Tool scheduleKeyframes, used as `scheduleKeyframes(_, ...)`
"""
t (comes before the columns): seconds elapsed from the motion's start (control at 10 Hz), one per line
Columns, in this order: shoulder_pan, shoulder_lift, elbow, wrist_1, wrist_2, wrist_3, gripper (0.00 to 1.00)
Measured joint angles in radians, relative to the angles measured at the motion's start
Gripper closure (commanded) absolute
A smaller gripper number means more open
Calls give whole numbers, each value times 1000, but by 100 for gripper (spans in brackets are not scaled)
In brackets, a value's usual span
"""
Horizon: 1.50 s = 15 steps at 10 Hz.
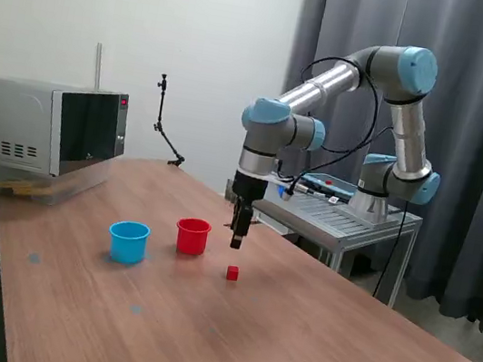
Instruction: Place red objects in the red bin, and blue objects in the blue bin.
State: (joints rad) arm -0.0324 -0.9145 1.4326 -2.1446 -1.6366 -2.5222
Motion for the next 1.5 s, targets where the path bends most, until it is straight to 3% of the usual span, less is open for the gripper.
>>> scheduleKeyframes(0.3, 13, -1, 3, 1, 11, 124, 0)
scheduleKeyframes(0.6, 10, -3, 37, 2, 60, 148, 0)
scheduleKeyframes(1.0, -16, -7, 105, -8, 83, 54, 0)
scheduleKeyframes(1.5, -51, -6, 125, -65, 99, -45, 0)
